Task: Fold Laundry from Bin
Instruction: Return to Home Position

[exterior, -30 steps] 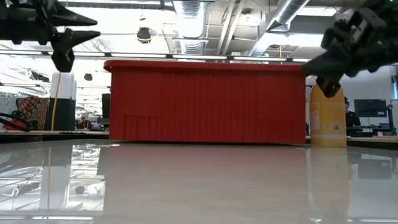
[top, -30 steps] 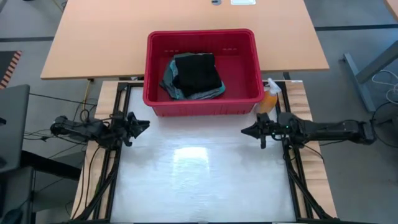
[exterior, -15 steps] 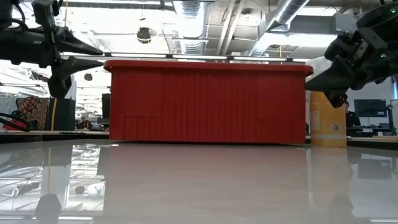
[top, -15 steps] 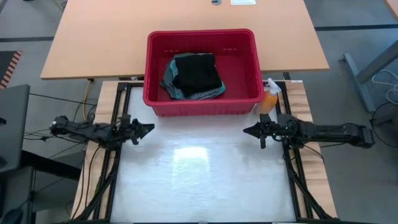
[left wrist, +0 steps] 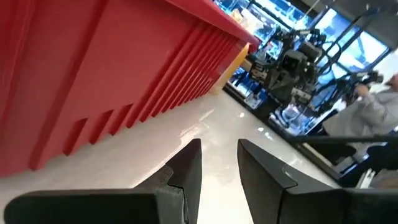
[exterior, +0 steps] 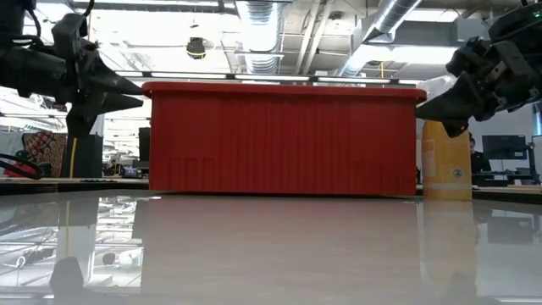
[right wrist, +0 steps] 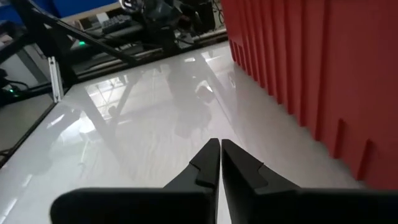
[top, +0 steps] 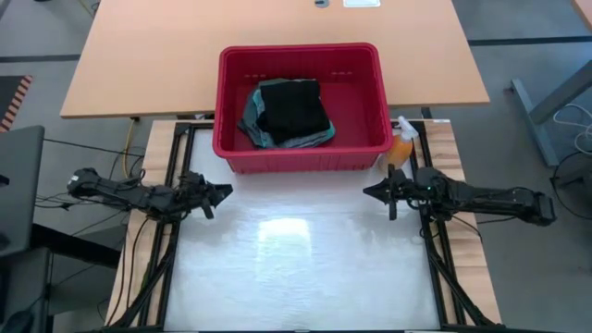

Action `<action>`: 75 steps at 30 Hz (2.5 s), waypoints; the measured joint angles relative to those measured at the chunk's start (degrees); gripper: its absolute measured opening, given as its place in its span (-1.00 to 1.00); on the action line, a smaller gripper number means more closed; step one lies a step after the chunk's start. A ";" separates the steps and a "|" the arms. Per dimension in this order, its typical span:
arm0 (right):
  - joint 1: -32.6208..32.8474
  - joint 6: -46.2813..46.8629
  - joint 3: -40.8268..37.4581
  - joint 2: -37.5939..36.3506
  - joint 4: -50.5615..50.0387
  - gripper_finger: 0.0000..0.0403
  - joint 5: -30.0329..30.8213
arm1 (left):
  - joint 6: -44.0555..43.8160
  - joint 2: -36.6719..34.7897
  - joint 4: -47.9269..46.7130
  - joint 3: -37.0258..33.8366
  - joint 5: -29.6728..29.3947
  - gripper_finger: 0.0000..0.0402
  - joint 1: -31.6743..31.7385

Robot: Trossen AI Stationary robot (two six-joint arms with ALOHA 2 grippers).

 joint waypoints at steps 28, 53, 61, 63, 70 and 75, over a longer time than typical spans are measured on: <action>0.02 -0.11 0.00 0.04 -1.48 -0.76 0.17 | 12.28 0.28 0.00 -0.11 0.48 -0.54 -0.01; 0.04 -0.07 0.00 0.04 -1.48 -0.76 0.17 | 12.31 0.26 0.00 -0.13 0.43 -0.54 -0.30; 0.04 -0.07 0.00 0.04 -1.47 -0.76 0.17 | 12.19 0.26 -0.01 -0.13 0.43 -0.54 -0.33; 0.03 -0.07 0.00 0.04 -1.47 -0.76 0.17 | 12.19 0.26 -0.02 -0.13 0.43 -0.54 -0.33; 0.04 -0.07 0.00 0.04 -1.48 -0.76 0.17 | 12.23 0.26 0.00 -0.13 0.44 -0.54 -0.33; 0.04 -0.07 0.00 0.04 -1.46 -0.76 0.17 | 12.17 0.26 -0.01 -0.13 0.45 -0.54 -0.33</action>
